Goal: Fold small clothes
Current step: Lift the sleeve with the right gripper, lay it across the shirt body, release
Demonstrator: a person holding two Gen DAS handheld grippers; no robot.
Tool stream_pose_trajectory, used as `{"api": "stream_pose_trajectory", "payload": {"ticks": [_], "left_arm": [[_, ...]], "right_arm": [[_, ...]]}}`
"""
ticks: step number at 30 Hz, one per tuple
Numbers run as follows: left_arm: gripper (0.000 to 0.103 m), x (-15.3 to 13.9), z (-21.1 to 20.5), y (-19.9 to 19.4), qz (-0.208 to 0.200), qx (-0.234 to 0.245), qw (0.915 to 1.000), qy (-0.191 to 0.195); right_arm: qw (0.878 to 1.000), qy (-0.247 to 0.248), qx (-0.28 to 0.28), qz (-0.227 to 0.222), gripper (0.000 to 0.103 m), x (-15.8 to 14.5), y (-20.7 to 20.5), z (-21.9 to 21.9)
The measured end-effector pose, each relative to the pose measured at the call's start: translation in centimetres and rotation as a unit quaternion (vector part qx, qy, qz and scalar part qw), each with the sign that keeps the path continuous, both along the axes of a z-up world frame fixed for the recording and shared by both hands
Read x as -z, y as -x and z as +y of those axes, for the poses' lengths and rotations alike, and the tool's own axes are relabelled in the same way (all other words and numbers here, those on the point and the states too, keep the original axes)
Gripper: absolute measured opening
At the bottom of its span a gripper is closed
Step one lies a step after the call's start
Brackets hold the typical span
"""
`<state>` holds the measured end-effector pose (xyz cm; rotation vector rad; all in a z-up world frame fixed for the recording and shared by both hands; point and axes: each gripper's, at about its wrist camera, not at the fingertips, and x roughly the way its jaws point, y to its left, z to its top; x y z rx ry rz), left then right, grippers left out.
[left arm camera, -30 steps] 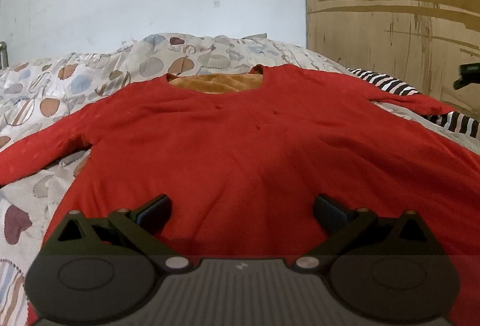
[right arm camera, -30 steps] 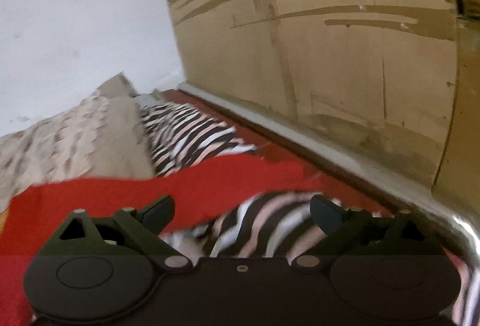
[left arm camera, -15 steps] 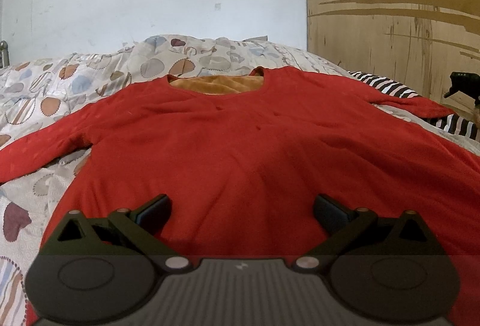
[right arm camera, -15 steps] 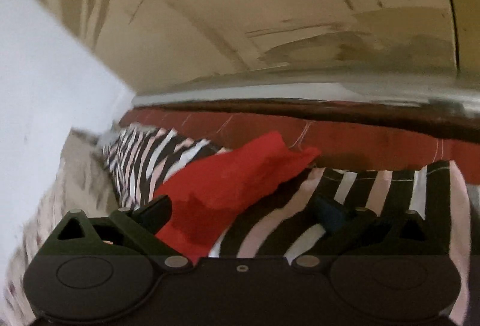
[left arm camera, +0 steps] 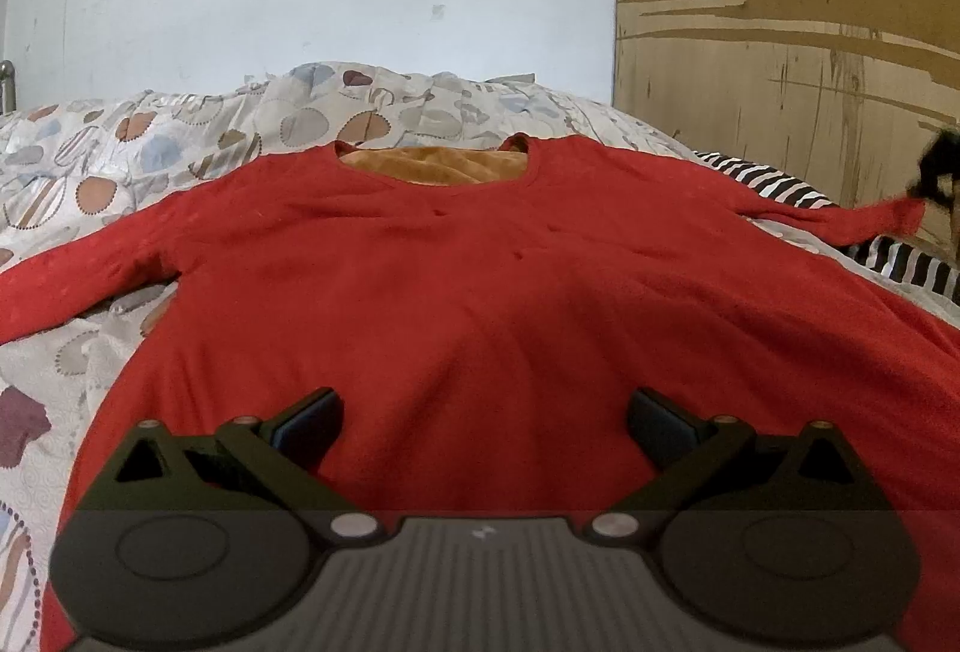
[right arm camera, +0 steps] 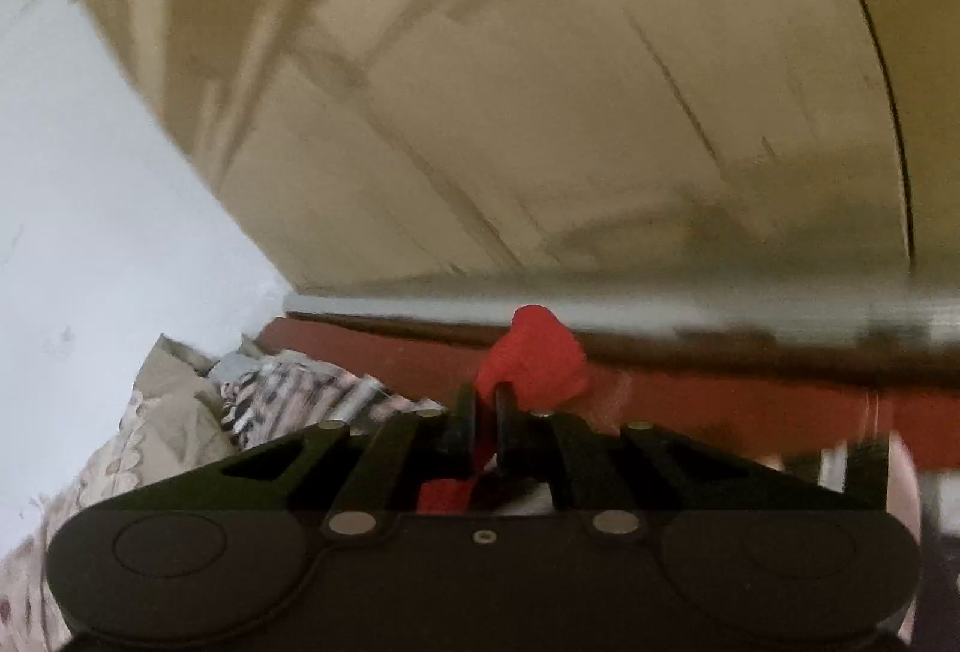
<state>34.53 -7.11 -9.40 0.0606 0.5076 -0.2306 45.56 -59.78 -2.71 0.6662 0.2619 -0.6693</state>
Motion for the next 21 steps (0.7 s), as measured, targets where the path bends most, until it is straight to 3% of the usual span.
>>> {"api": "stream_pose_trajectory", "payload": {"ticks": [7, 12, 14, 16, 21], "left_arm": [[0.103, -0.2, 0.2, 0.5, -0.017, -0.001, 0.9998, 0.011], [0.102, -2.4, 3.4, 1.5, -0.04, 0.0, 0.9945, 0.097], [0.102, -4.3, 5.1, 2.7, -0.065, -0.017, 0.9905, 0.12], [0.102, -6.0, 6.9, 4.1, -0.093, -0.044, 0.9841, 0.145], [0.103, -8.8, 11.6, 6.5, -0.129, -0.146, 0.9651, 0.175]], "right_arm": [[0.987, 0.12, -0.101, -0.028, 0.004, -9.7, -2.9, 7.5], [0.959, 0.204, -0.191, -0.051, 0.004, -15.1, -4.2, 16.7], [0.939, 0.238, -0.24, -0.058, 0.004, -16.4, -4.3, 20.8], [0.908, 0.292, -0.295, -0.059, 0.004, -17.2, -4.0, 25.5], [0.799, 0.41, -0.436, -0.051, 0.004, -15.1, -0.9, 37.0]]}}
